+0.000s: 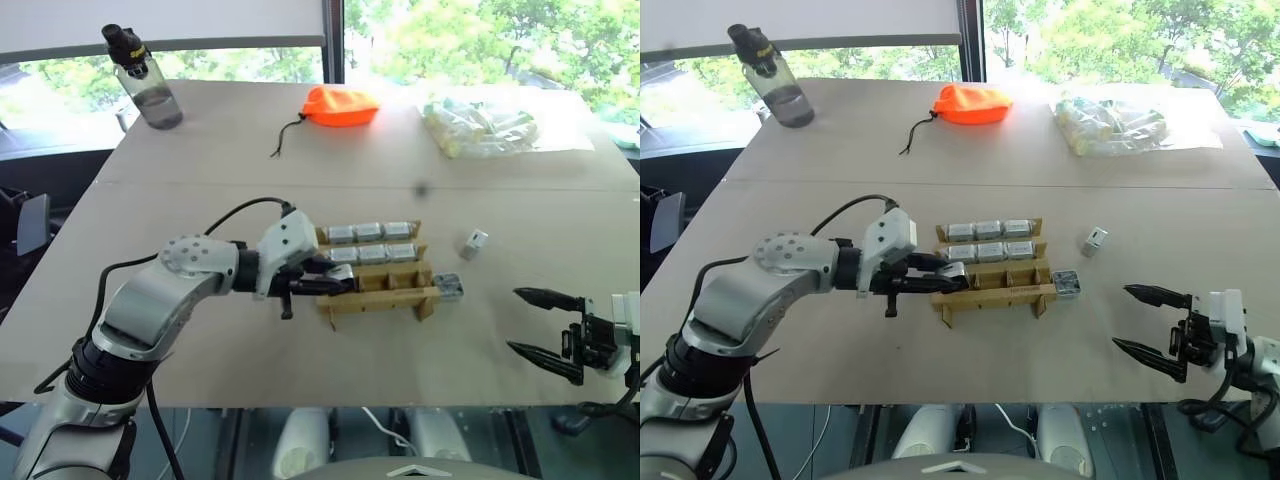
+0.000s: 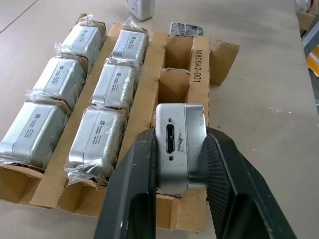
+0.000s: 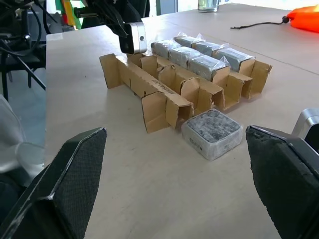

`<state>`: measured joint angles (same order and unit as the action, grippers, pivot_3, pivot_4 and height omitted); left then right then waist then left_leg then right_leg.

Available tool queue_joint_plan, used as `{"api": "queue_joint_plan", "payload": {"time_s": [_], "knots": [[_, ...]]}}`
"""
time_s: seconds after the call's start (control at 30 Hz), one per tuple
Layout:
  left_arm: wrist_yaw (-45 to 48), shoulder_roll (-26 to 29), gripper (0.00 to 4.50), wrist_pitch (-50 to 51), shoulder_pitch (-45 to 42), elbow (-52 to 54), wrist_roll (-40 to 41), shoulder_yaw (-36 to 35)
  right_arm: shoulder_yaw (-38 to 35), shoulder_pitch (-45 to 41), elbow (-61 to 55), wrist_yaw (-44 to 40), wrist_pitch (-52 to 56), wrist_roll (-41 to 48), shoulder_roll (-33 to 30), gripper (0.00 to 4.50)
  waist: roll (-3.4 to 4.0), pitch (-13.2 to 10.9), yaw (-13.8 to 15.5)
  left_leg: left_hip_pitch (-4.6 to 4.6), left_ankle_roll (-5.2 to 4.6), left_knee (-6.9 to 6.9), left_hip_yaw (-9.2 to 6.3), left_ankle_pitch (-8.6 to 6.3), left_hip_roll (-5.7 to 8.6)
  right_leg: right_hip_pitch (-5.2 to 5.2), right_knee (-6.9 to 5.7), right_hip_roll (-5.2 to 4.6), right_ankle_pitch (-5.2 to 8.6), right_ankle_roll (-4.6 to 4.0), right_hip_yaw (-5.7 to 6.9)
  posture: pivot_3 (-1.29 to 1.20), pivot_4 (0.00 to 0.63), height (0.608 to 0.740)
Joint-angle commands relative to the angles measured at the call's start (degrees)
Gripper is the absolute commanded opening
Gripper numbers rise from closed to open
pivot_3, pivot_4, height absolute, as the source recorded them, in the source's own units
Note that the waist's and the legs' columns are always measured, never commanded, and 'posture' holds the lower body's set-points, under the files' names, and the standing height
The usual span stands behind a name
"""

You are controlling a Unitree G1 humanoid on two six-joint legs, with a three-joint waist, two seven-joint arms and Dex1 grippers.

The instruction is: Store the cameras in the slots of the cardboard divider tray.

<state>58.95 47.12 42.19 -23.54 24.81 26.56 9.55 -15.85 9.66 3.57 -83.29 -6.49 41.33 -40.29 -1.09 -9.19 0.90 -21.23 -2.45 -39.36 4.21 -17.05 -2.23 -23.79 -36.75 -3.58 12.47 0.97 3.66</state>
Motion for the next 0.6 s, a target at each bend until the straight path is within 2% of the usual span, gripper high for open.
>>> {"api": "queue_joint_plan", "payload": {"time_s": [0.03, 0.23, 0.6], "knots": [[0.5, 0.6, 0.73, -1.9, 0.4, 1.2, -0.4, -0.7, -1.8, -0.3, -1.4, -1.0, 0.7, 0.2, -0.8, 4.43, 0.00, 0.0, 0.0, 0.00, 0.00, 0.00, 0.00, 0.00, 0.00, 0.00, 0.00, 0.00, 0.00, 0.00, 0.00, 0.00, 0.150, 0.726], [2.0, -0.3, 0.73, -3.5, -0.5, 0.0, -0.6, 0.4, -2.1, -0.9, -1.7, -0.7, 1.3, -0.2, -0.7, 4.43, 0.00, 0.0, 0.0, 0.01, 0.00, 0.00, 0.01, 0.00, 0.00, 0.00, -0.01, 0.01, 0.00, 0.00, 0.00, 0.00, 0.150, 0.726], [9.6, -1.0, 0.73, -16.2, -6.7, -11.5, -9.5, 7.3, -2.6, 1.6, -3.8, 0.6, 1.4, -0.7, 0.2, 4.43, 0.00, 0.0, 0.1, -0.01, -0.01, 0.00, 0.02, -0.01, 0.02, 0.00, 0.01, 0.03, 0.00, 0.00, 0.04, 0.00, 0.150, 0.726]]}}
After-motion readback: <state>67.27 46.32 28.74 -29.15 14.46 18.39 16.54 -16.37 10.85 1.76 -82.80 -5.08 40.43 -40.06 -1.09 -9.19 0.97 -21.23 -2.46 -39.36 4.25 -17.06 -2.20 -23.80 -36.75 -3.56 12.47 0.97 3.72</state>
